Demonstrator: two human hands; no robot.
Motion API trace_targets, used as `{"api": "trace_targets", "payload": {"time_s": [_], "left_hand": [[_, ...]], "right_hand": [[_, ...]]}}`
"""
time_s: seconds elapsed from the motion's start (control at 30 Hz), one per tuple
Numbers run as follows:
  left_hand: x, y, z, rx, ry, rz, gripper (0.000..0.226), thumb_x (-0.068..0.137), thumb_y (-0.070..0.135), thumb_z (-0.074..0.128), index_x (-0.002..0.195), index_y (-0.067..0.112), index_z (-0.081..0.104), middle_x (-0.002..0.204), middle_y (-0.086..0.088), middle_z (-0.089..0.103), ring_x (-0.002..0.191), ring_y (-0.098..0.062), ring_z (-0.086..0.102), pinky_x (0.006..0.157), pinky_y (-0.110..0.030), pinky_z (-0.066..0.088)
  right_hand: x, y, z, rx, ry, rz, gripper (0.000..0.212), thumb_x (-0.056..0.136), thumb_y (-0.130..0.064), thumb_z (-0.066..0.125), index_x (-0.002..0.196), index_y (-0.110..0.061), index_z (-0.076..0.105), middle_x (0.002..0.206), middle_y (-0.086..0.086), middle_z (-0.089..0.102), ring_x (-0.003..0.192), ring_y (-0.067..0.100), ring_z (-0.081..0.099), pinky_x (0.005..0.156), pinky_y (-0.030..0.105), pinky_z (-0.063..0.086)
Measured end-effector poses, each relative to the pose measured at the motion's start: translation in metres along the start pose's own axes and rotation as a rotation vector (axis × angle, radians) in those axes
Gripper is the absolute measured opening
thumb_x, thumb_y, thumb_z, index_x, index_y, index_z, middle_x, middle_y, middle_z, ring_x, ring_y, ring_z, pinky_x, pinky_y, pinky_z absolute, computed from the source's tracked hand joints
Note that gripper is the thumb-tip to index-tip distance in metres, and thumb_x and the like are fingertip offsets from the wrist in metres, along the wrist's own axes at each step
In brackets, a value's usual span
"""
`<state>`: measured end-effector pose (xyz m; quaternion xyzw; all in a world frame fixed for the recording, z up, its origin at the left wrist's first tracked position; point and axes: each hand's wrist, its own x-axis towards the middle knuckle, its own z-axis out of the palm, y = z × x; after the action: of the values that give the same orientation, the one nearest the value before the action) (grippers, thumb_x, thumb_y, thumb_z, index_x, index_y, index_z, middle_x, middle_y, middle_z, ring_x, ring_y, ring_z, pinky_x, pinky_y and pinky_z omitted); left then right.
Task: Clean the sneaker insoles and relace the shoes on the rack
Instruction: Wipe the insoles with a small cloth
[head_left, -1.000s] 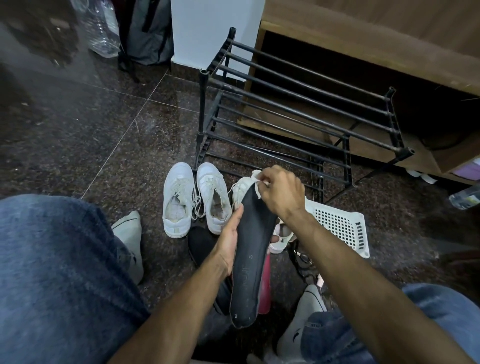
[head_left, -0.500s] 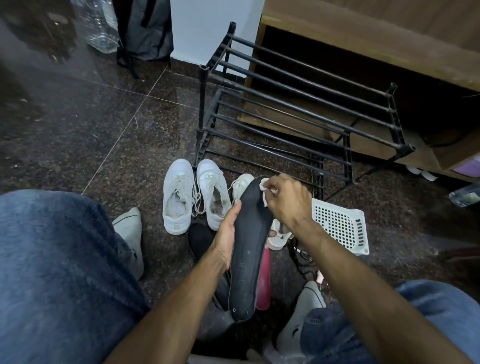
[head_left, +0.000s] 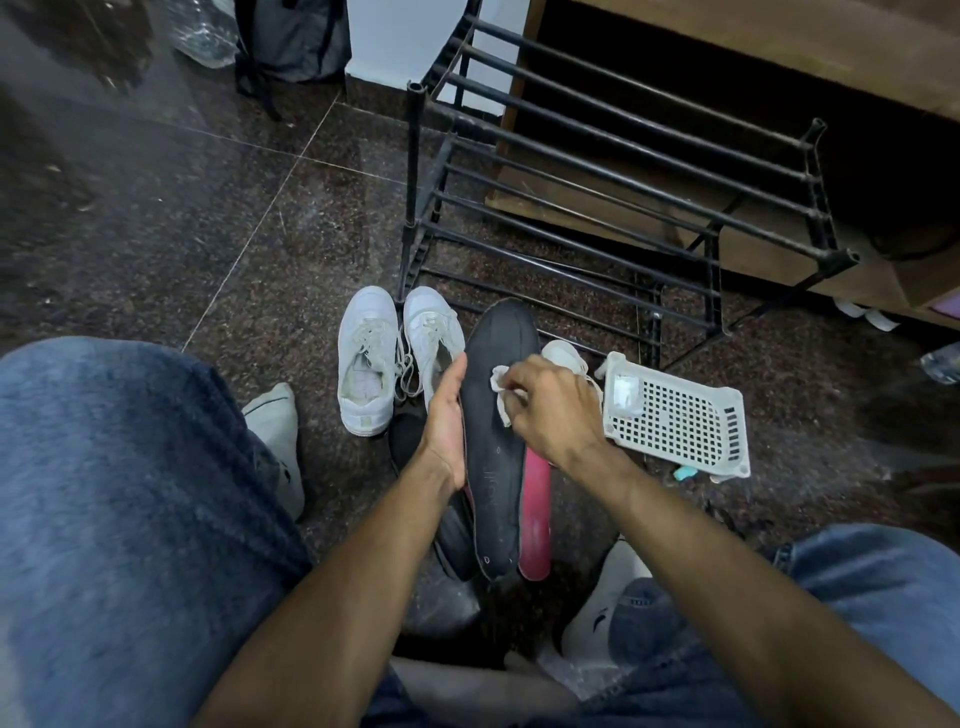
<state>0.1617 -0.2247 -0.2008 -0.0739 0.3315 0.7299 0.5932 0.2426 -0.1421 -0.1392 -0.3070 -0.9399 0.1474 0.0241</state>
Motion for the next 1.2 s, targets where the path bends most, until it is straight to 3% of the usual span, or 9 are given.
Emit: {"api": "trace_targets", "payload": {"time_s": [0.13, 0.3, 0.47, 0.57, 0.67, 0.83, 0.9, 1.0, 1.2], "left_hand": [[0.003, 0.009, -0.009, -0.094, 0.051, 0.045, 0.077, 0.08, 0.06, 0.059, 0.13, 0.002, 0.058, 0.135, -0.023, 0.054, 0.116, -0.036, 0.056, 0.101, -0.045, 0.047], [0.005, 0.016, -0.018, -0.124, 0.144, 0.071, 0.077, 0.082, 0.069, 0.048, 0.113, 0.003, 0.071, 0.103, -0.025, 0.069, 0.084, -0.033, 0.062, 0.077, -0.038, 0.048], [0.005, 0.019, -0.035, -0.153, 0.238, 0.082, 0.079, 0.082, 0.067, 0.05, 0.126, 0.002, 0.061, 0.118, -0.023, 0.065, 0.095, -0.031, 0.065, 0.086, -0.037, 0.052], [0.0, 0.007, -0.066, -0.131, 0.355, 0.046, 0.07, 0.083, 0.056, 0.057, 0.122, -0.001, 0.063, 0.12, -0.024, 0.063, 0.097, -0.033, 0.064, 0.098, -0.042, 0.047], [-0.006, -0.009, -0.101, -0.041, 0.488, -0.029, 0.058, 0.084, 0.047, 0.056, 0.116, -0.001, 0.064, 0.108, -0.024, 0.065, 0.087, -0.033, 0.063, 0.086, -0.04, 0.05], [0.009, -0.023, -0.145, 0.389, 0.771, -0.11, 0.014, 0.094, 0.015, 0.052, 0.093, 0.006, 0.062, 0.094, -0.012, 0.061, 0.084, -0.026, 0.059, 0.077, -0.035, 0.051], [0.013, -0.023, -0.157, 0.441, 0.854, -0.13, 0.019, 0.099, 0.01, 0.045, 0.094, 0.001, 0.061, 0.096, -0.015, 0.059, 0.084, -0.027, 0.06, 0.075, -0.034, 0.05], [0.017, -0.021, -0.17, 0.472, 0.934, -0.125, 0.038, 0.101, 0.013, 0.038, 0.133, 0.0, 0.051, 0.13, -0.016, 0.057, 0.118, -0.033, 0.057, 0.09, -0.04, 0.051], [0.035, -0.014, -0.184, 0.449, 1.161, -0.037, 0.041, 0.098, 0.015, 0.045, 0.136, -0.001, 0.049, 0.137, -0.013, 0.052, 0.121, -0.035, 0.053, 0.1, -0.042, 0.045]], "right_hand": [[-0.038, -0.012, 0.02, 0.14, -0.13, -0.147, 0.017, 0.086, -0.02, 0.058, 0.098, -0.023, 0.069, 0.101, -0.003, 0.066, 0.088, 0.025, 0.065, 0.078, 0.04, 0.052], [-0.066, 0.007, 0.03, 0.226, -0.47, -0.215, 0.014, 0.085, -0.014, 0.064, 0.092, -0.021, 0.073, 0.095, -0.013, 0.066, 0.078, 0.003, 0.059, 0.076, 0.028, 0.051], [-0.048, 0.022, 0.02, 0.515, -0.687, -0.041, 0.01, 0.083, 0.001, 0.07, 0.091, -0.004, 0.074, 0.079, -0.009, 0.066, 0.053, -0.006, 0.054, 0.056, 0.011, 0.043], [-0.03, 0.027, 0.016, 0.717, -0.615, 0.116, 0.012, 0.082, 0.006, 0.069, 0.083, -0.006, 0.071, 0.068, 0.002, 0.067, 0.048, 0.003, 0.053, 0.048, 0.015, 0.045], [-0.013, 0.033, 0.026, 0.84, -0.465, 0.295, 0.018, 0.082, 0.006, 0.068, 0.077, -0.01, 0.068, 0.048, -0.003, 0.058, 0.037, 0.006, 0.046, 0.036, 0.017, 0.034], [-0.007, 0.041, 0.065, 0.753, -0.462, 0.436, 0.019, 0.082, 0.006, 0.068, 0.073, -0.011, 0.067, 0.041, -0.009, 0.054, 0.032, 0.003, 0.04, 0.034, 0.016, 0.029], [-0.01, 0.046, 0.083, 0.703, -0.489, 0.452, 0.018, 0.082, 0.007, 0.068, 0.072, -0.009, 0.068, 0.039, -0.013, 0.054, 0.03, -0.001, 0.04, 0.033, 0.014, 0.031], [-0.016, 0.055, 0.108, 0.579, -0.543, 0.426, 0.017, 0.078, 0.006, 0.07, 0.071, -0.009, 0.072, 0.049, -0.018, 0.06, 0.043, -0.006, 0.052, 0.044, 0.01, 0.039], [-0.019, 0.073, 0.155, 0.462, -0.631, 0.397, 0.032, 0.071, 0.0, 0.07, 0.053, -0.026, 0.071, 0.071, -0.01, 0.072, 0.077, 0.012, 0.07, 0.076, 0.034, 0.059]]}}
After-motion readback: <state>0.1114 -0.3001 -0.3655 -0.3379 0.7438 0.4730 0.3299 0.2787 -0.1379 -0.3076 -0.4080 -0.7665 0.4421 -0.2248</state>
